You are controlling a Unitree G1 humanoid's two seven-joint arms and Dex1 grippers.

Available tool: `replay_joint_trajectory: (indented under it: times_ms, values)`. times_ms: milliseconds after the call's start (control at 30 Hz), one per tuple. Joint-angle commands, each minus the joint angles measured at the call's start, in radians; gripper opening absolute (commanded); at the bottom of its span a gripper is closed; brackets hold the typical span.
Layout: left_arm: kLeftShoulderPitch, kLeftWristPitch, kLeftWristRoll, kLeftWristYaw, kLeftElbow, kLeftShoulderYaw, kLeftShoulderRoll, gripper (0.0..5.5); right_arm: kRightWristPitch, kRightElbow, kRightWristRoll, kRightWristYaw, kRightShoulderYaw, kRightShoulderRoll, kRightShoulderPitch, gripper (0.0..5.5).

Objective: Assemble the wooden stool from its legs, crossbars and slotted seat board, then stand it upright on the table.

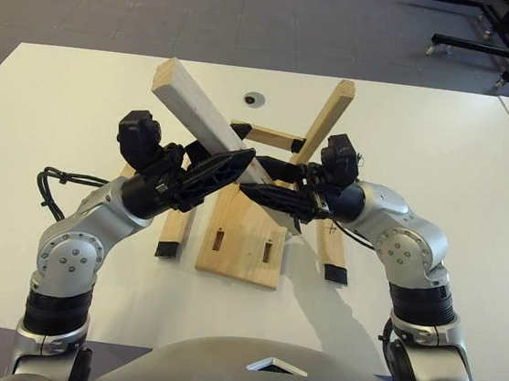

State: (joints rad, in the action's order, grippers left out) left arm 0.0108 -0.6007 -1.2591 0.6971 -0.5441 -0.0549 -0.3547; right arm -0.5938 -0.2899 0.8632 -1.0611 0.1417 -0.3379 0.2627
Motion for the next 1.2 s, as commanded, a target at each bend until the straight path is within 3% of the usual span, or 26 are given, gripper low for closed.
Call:
replay_joint_trajectory:
  times_ms: [33, 467, 900, 933, 1200]
  values:
    - [-0.009, -0.019, -0.015, 0.022, -0.022, 0.018, -0.007, 2.53, 0.014, 0.019, -0.045, 0.0, 0.015, -0.009, -0.005, 2.02]
    - [-0.071, 0.018, 0.125, 0.092, 0.06, 0.053, -0.017, 2.24, 0.045, 0.029, -0.092, -0.017, 0.005, -0.024, 0.004, 2.02]
    - [-0.069, 0.076, 0.14, 0.124, 0.112, 0.006, 0.012, 2.18, -0.004, -0.002, -0.047, 0.023, -0.052, -0.029, -0.003, 2.02]
    - [-0.068, 0.074, 0.135, 0.116, 0.105, 0.004, 0.014, 2.17, -0.012, -0.011, -0.039, 0.031, -0.056, -0.028, -0.009, 2.4]
    - [-0.073, 0.047, 0.111, 0.105, 0.096, -0.028, 0.002, 2.03, -0.088, -0.097, 0.081, 0.065, -0.137, -0.07, -0.057, 3.85]
